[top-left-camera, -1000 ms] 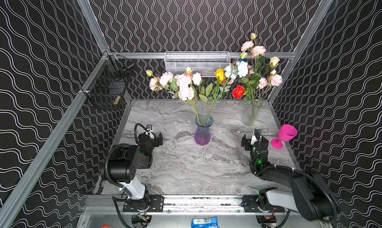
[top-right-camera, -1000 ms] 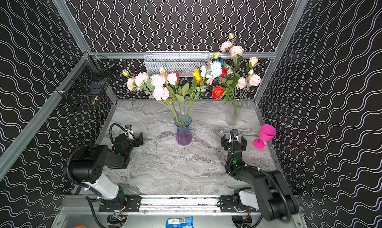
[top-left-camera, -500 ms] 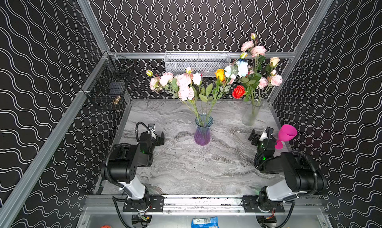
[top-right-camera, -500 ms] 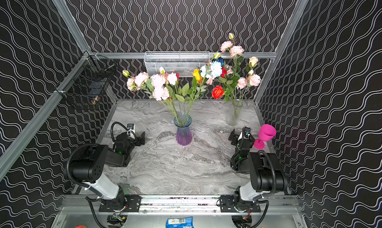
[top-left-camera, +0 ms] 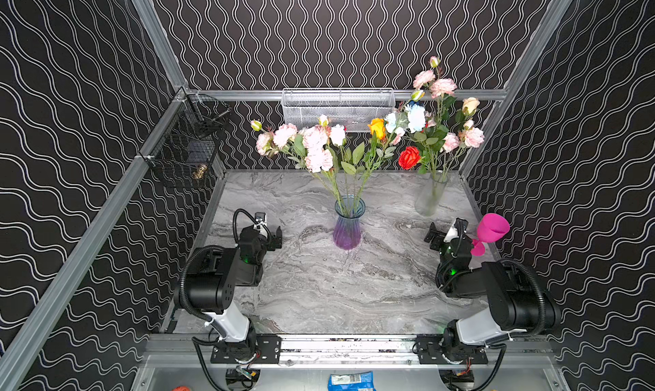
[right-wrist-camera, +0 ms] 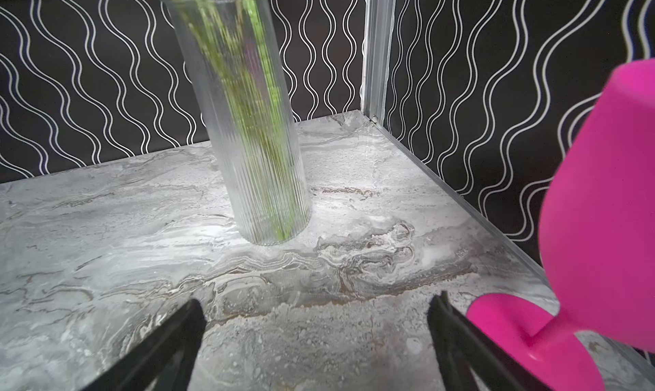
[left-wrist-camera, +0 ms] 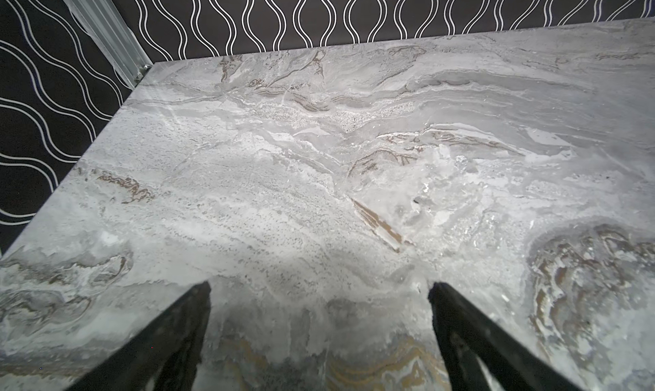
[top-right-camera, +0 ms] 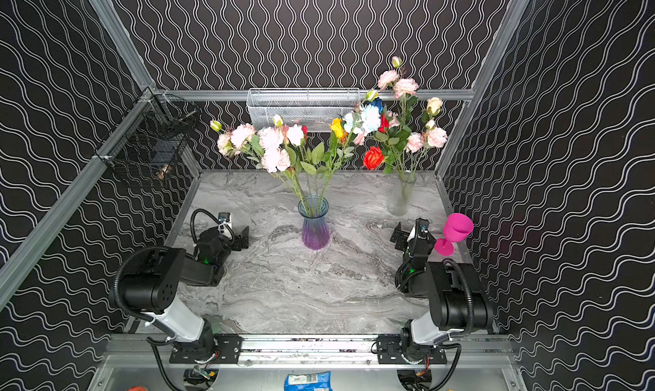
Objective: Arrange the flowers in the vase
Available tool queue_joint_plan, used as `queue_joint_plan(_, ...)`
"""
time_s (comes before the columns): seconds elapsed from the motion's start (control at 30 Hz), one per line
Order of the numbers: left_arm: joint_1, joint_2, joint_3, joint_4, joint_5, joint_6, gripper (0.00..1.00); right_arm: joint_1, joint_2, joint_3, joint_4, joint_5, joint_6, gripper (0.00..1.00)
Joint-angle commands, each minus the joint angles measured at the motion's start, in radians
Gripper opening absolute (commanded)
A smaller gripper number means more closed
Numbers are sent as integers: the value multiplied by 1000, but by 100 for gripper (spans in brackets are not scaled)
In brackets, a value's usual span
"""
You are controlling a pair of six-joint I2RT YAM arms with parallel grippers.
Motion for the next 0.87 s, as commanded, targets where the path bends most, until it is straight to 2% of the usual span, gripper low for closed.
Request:
queue_joint_plan(0.0,0,2,7,15,6,26,99,0,0,-1,53,-4,8,99)
queue_joint_plan(0.83,-20,1,10,6,-21,38,99,0,0,2,48,-3,7,99)
